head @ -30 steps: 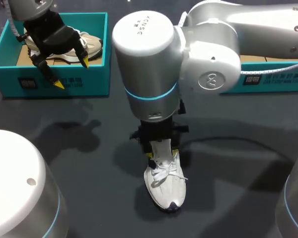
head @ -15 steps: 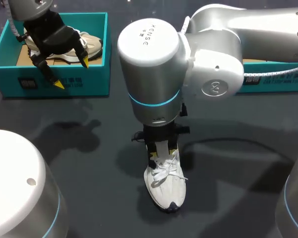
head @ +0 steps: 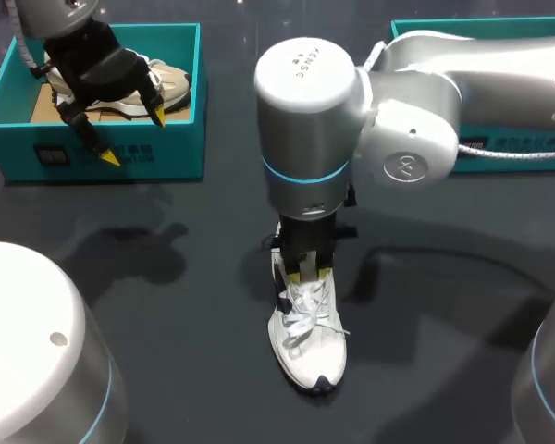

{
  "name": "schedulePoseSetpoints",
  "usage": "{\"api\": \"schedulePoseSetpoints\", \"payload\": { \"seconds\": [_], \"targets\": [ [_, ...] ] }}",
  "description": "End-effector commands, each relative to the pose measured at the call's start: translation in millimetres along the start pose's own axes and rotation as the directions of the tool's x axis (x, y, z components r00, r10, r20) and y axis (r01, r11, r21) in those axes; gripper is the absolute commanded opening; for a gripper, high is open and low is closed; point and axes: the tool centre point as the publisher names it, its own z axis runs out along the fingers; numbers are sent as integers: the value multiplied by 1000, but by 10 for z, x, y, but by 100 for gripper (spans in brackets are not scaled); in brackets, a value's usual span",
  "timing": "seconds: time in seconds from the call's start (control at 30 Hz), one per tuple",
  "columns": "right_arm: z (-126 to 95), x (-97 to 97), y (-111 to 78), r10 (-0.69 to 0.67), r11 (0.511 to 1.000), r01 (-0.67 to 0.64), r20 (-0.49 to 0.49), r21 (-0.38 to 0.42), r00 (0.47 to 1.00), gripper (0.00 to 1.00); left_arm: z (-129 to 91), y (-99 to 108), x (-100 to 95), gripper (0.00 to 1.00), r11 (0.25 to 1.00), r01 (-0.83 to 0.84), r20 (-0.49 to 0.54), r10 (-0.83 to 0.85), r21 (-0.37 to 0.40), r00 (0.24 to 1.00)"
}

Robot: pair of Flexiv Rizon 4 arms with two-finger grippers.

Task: Take the shoe out of the shoebox, open the shoe tongue, remove and reinsert the insole, then place the shoe into the shoebox

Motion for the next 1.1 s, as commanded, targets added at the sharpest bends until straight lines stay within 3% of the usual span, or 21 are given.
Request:
{"api": "schedulePoseSetpoints", "payload": {
  "seconds": [0.03, 0.27, 0.6, 0.73, 0.97, 1.1],
  "targets": [
    [-71, -24, -43, -4, 1000, 4, -12, -13, 1000, 30, 0, 5, 1, 100, 1000, 0, -2, 0, -2, 1000],
    [-214, -19, -92, -21, 999, 22, 24, -48, 999, 29, 0, 5, 1, 100, 1000, 0, -2, 0, -2, 1000],
    [89, -91, 241, -101, 995, 100, -25, -25, 995, 25, 0, 5, 1, 100, 1000, 0, -2, 0, -2, 1000],
    [147, -115, 286, -119, 993, 118, -60, -14, 991, 25, 0, 5, 1, 100, 1000, 0, -2, 0, -2, 1000],
    [-330, -52, 221, -184, 980, 184, 7, -78, 983, 27, 0, 5, 1, 100, 1000, 0, -2, 0, -2, 1000],
    [-595, -13, 199, -375, 917, 374, 21, -139, 927, 31, 0, 5, 1, 100, 1000, 0, -2, 0, -2, 1000]
  ]
}}
